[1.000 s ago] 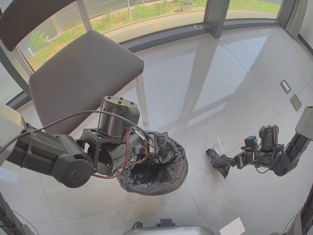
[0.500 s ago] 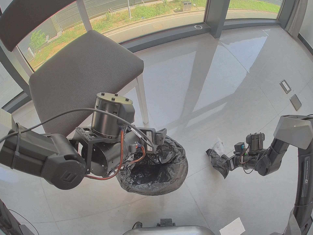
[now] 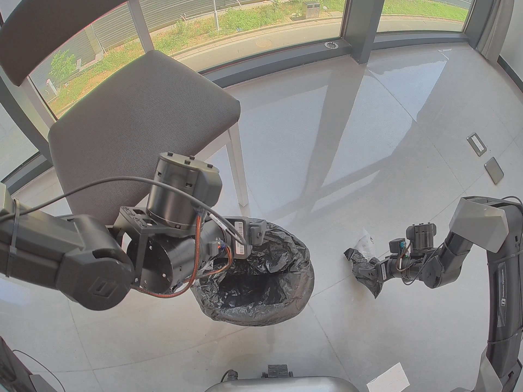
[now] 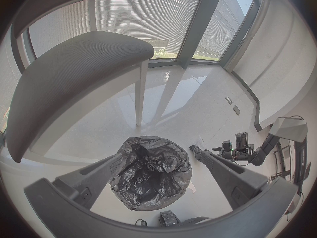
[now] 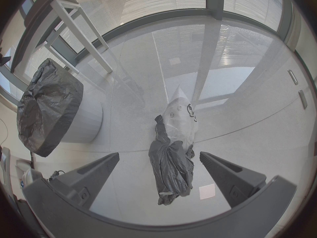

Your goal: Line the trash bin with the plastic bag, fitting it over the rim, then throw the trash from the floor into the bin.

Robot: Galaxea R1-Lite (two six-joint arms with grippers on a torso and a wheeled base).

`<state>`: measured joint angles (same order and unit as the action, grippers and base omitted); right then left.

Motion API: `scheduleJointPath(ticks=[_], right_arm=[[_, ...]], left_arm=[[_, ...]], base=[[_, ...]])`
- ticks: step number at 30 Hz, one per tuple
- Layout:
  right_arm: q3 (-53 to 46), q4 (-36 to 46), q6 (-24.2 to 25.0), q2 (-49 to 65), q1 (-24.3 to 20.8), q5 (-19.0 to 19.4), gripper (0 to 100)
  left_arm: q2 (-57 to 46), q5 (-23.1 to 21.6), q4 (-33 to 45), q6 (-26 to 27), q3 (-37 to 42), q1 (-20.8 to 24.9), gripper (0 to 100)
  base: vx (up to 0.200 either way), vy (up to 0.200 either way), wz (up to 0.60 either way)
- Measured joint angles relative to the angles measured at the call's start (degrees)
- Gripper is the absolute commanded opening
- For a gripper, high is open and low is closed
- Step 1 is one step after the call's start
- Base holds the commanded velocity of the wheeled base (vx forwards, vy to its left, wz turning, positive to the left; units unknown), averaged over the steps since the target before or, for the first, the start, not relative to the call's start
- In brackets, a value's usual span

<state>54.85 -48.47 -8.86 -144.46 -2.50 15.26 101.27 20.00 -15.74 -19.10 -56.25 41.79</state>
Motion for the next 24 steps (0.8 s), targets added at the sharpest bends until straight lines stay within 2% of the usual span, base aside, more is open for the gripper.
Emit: scheduleJointPath(ticks=[6, 18, 24], right_arm=[[3.9, 3.2, 2.8, -0.9, 0.1, 0.5, 100], [18.1, 16.1, 3.8, -3.4, 0.2, 0.6, 100], [27.0, 19.6, 3.7, -6.3, 0.9, 0.4, 100]], left_arm=[[-0.5, 0.1, 1.5, 0.1, -2.3, -0.9, 100], [-0.9, 1.1, 1.7, 1.0, -4.1, -1.3, 100], [-1.2, 1.2, 2.0, 2.2, -5.1, -1.7, 100]], base=[[0.000, 0.000, 0.00], [0.000, 0.000, 0.00], [0.000, 0.000, 0.00]])
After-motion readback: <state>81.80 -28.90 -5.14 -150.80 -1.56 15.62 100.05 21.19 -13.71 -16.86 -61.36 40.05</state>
